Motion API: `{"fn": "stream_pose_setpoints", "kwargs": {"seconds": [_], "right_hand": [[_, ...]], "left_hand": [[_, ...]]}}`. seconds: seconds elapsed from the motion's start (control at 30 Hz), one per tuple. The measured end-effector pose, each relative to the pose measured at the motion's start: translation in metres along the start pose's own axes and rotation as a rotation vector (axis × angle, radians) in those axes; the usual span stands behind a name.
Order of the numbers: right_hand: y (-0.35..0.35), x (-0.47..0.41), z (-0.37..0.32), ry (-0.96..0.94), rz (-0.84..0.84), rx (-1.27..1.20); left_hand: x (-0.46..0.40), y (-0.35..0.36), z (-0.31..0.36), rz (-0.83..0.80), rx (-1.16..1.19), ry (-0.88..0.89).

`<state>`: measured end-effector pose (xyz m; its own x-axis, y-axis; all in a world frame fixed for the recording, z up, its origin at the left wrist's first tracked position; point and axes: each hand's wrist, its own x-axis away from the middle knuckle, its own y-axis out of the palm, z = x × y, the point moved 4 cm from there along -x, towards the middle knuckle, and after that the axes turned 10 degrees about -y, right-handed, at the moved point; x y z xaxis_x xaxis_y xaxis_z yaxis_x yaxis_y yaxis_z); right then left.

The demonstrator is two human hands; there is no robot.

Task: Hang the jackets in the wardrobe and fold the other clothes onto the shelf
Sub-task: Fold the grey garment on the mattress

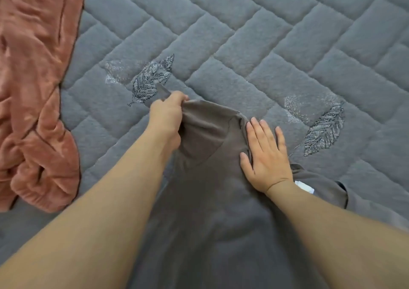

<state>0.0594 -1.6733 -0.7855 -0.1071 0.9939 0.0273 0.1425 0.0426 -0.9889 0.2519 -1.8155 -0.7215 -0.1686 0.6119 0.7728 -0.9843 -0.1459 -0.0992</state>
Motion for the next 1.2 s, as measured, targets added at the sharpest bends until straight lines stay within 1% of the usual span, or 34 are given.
{"fn": "stream_pose_setpoints", "kwargs": {"seconds": [0.03, 0.07, 0.1, 0.13, 0.2, 0.23, 0.3, 0.33, 0.37, 0.4, 0.47, 0.5, 0.53, 0.57, 0.6, 0.7, 0.77, 0.83, 0.87, 0.9, 0.93, 0.97, 1.0, 1.03, 1.07, 1.1, 1.13, 1.17, 1.2], "right_hand": [[0.001, -0.001, 0.001, -0.002, -0.007, 0.005], [0.001, -0.002, 0.001, -0.005, -0.012, 0.012], [0.001, -0.002, 0.0, -0.004, -0.016, 0.013], [0.002, -0.002, -0.001, -0.002, -0.021, 0.014], [0.003, -0.002, -0.001, 0.004, -0.016, 0.023], [0.003, -0.003, 0.0, 0.006, -0.01, 0.031], [0.004, -0.003, 0.0, 0.007, -0.001, 0.046], [0.005, -0.003, 0.0, 0.005, -0.001, 0.047], [0.005, -0.003, 0.0, 0.003, 0.002, 0.046], [0.005, -0.004, 0.0, 0.002, 0.007, 0.044], [0.004, -0.004, 0.0, -0.001, 0.013, 0.04], [0.004, -0.003, -0.001, -0.001, 0.017, 0.034], [0.004, -0.003, 0.0, -0.001, 0.024, 0.031], [0.004, -0.003, 0.0, -0.002, 0.029, 0.03], [0.005, -0.002, 0.0, -0.005, 0.034, 0.029], [0.005, -0.002, 0.0, -0.018, 0.063, 0.024], [0.007, -0.002, 0.0, -0.023, 0.084, 0.016], [0.005, 0.0, 0.001, -0.025, 0.087, 0.01], [0.002, 0.0, 0.002, -0.029, 0.082, -0.015], [-0.002, 0.0, 0.003, -0.035, 0.087, -0.065], [-0.007, -0.001, 0.004, -0.04, 0.113, -0.153], [-0.015, -0.001, 0.006, -0.034, 0.157, -0.301], [-0.023, 0.003, 0.01, 0.002, 0.218, -0.505], [-0.032, 0.008, 0.017, 0.068, 0.305, -0.719], [-0.041, 0.017, 0.028, 0.155, 0.419, -0.88], [-0.051, 0.033, 0.043, 0.252, 0.54, -0.953], [-0.06, 0.056, 0.059, 0.342, 0.641, -0.947], [-0.068, 0.08, 0.076, 0.41, 0.688, -0.913], [-0.076, 0.105, 0.094, 0.455, 0.682, -0.874]], "left_hand": [[0.003, -0.005, 0.014, 0.048, 0.06, 0.061], [0.006, -0.009, 0.027, 0.108, 0.062, 0.137], [0.01, -0.013, 0.036, 0.175, -0.013, 0.22], [0.015, -0.014, 0.042, 0.221, -0.151, 0.323], [0.022, -0.012, 0.044, 0.268, -0.507, 0.499], [0.024, -0.013, 0.042, 0.319, -0.676, 0.544], [0.02, -0.019, 0.04, 0.5, -1.051, 0.63], [0.015, -0.021, 0.037, 0.553, -1.196, 0.682], [0.009, -0.026, 0.034, 0.563, -1.283, 0.697], [0.003, -0.032, 0.028, 0.536, -1.313, 0.627], [-0.008, -0.048, 0.01, 0.491, -1.27, 0.336], [-0.01, -0.053, 0.001, 0.48, -1.278, 0.217], [-0.012, -0.055, -0.005, 0.471, -1.309, 0.185], [-0.012, -0.056, -0.008, 0.457, -1.329, 0.219], [-0.009, -0.055, -0.006, 0.43, -1.298, 0.283], [0.008, -0.047, 0.01, 0.367, -1.069, 0.454], [0.035, -0.031, 0.019, 0.408, -1.043, 0.684], [0.069, -0.01, 0.01, 0.425, -1.035, 0.918], [0.084, 0.001, -0.002, 0.412, -1.033, 0.997], [0.096, 0.011, -0.017, 0.376, -1.053, 1.032], [0.104, 0.019, -0.036, 0.314, -1.118, 1.014], [0.109, 0.026, -0.06, 0.219, -1.242, 0.945], [0.111, 0.03, -0.086, 0.108, -1.402, 0.837], [0.113, 0.03, -0.111, 0.033, -1.54, 0.742], [0.113, 0.027, -0.13, 0.016, -1.62, 0.698], [0.116, 0.024, -0.142, 0.041, -1.646, 0.699], [0.123, 0.022, -0.152, 0.092, -1.64, 0.714], [0.13, 0.022, -0.158, 0.161, -1.616, 0.743], [0.139, 0.027, -0.164, 0.221, -1.589, 0.766]]}}
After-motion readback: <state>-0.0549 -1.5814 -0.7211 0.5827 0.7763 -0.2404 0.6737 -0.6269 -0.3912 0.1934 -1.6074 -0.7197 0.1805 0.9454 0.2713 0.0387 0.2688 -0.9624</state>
